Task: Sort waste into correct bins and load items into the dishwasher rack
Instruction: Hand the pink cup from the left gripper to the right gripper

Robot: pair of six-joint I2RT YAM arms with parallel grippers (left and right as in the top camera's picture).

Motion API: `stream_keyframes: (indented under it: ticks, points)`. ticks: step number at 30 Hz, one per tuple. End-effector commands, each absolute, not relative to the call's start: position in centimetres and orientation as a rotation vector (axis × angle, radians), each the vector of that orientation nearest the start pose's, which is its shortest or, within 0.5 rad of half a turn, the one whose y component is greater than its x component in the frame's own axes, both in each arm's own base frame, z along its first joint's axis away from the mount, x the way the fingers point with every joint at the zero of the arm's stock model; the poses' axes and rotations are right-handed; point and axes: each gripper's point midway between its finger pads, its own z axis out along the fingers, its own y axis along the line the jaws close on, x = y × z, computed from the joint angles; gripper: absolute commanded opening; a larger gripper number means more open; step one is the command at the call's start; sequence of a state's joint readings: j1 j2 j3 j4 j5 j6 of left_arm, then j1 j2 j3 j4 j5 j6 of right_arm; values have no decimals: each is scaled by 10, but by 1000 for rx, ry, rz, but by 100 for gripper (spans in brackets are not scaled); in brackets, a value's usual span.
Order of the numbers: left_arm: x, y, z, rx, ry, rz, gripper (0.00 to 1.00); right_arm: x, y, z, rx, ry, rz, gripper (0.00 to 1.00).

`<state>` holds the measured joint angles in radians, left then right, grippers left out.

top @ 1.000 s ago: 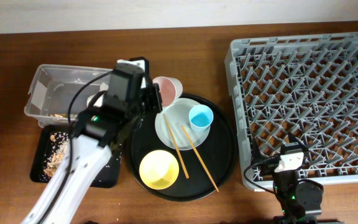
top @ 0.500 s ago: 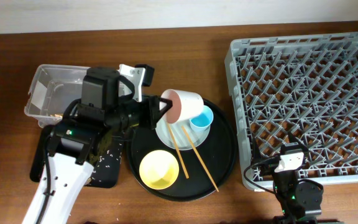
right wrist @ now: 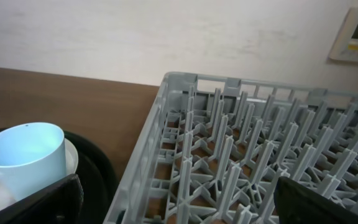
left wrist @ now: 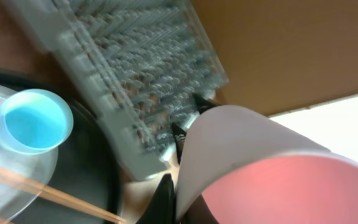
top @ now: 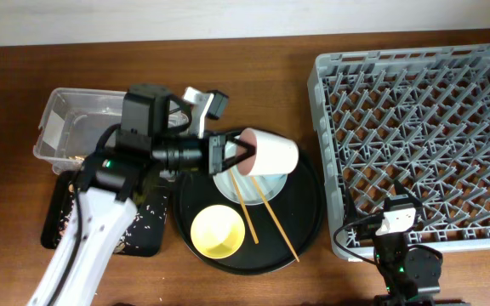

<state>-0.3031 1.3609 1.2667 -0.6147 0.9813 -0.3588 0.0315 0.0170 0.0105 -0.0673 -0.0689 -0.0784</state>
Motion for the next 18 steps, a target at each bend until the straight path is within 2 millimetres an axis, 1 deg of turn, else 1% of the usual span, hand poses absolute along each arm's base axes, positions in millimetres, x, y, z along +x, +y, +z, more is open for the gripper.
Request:
stream_keyframes:
  ticks: [1, 2, 3, 4, 5, 6, 8, 9, 10, 11, 13, 14, 16, 18]
  points:
    - [276, -254, 315, 695, 2068, -1837, 0, 240, 53, 181, -259, 1529, 210, 99]
    - [277, -256, 315, 731, 2035, -1894, 0, 229, 75, 203, -328, 1439, 352, 99]
    - [279, -257, 312, 735, 2032, -1911, 0, 223, 83, 216, -345, 1404, 420, 99]
    - [282, -258, 308, 732, 2037, -1913, 0, 215, 87, 238, -312, 1393, 502, 99]
    - [284, -258, 307, 739, 2027, -1908, 0, 204, 91, 261, -296, 1417, 578, 99]
    - [285, -259, 309, 755, 2007, -1897, 0, 195, 99, 278, -329, 1433, 625, 99]
    - [287, -259, 312, 779, 1978, -1885, 0, 173, 120, 321, -444, 1492, 757, 99]
    - [287, -259, 312, 779, 1978, -1885, 0, 166, 131, 344, -500, 1532, 842, 99]
    - [287, -259, 312, 780, 1979, -1886, 0, 163, 142, 362, -564, 1568, 940, 99]
    - [286, -259, 312, 781, 1978, -1887, 0, 161, 150, 375, -624, 1566, 1008, 98]
    - [283, -259, 315, 796, 1964, -1911, 0, 160, 162, 389, -735, 1564, 1147, 98]
    - [280, -259, 318, 815, 1946, -1935, 0, 171, 164, 387, -741, 1585, 1185, 99]
    - [274, -259, 323, 860, 1904, -1971, 0, 201, 166, 368, -700, 1676, 1261, 99]
    - [271, -263, 324, 883, 1894, -1976, 0, 217, 170, 356, -713, 1707, 1348, 99]
